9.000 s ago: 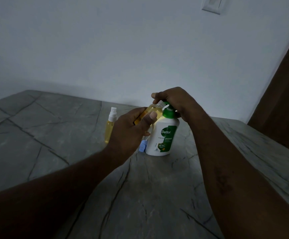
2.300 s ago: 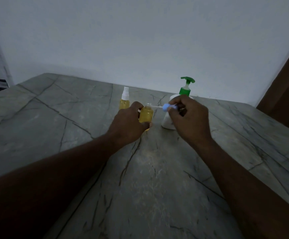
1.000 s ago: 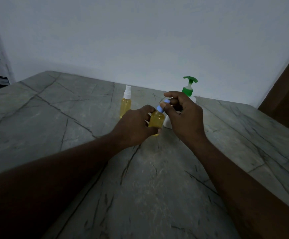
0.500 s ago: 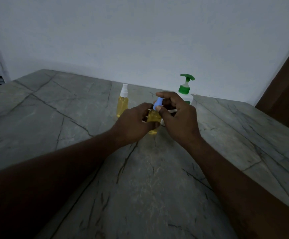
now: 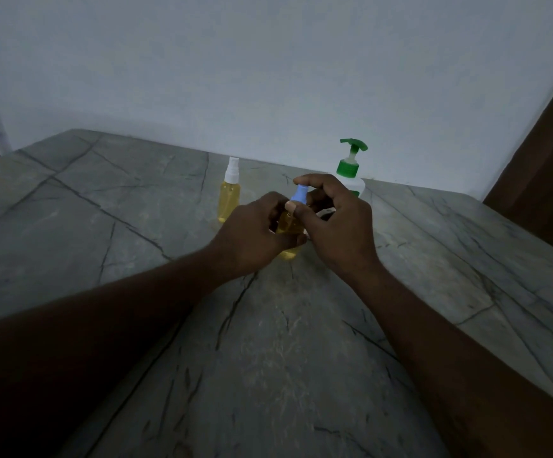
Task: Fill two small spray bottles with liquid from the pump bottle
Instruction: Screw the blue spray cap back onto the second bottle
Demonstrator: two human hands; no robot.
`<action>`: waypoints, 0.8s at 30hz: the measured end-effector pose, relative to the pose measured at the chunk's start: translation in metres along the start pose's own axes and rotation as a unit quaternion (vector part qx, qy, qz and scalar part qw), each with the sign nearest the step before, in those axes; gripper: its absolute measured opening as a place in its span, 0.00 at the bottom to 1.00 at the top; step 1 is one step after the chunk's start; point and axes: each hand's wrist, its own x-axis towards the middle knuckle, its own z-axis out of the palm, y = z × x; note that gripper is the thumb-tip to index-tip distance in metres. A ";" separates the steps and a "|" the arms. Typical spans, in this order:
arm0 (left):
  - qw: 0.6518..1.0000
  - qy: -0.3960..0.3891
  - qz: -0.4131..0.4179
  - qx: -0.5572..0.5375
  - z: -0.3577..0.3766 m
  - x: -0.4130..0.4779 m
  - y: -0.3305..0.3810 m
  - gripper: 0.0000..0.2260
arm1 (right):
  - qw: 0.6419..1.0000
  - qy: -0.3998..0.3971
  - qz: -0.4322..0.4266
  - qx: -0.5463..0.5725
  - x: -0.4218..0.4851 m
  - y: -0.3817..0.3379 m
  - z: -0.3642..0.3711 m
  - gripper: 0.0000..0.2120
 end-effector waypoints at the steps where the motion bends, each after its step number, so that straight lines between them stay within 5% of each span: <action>1: 1.000 0.010 -0.002 0.000 0.001 0.000 0.001 0.23 | 1.000 -0.002 -0.002 0.000 0.000 0.000 0.000 0.15; 7: 0.993 -0.051 -0.048 -0.093 -0.005 0.001 -0.001 0.33 | 1.000 -0.003 -0.027 -0.014 -0.001 0.000 0.000 0.16; 24: 0.999 -0.034 -0.006 -0.005 -0.003 0.002 -0.005 0.22 | 0.999 -0.018 0.035 0.033 -0.001 0.002 -0.005 0.21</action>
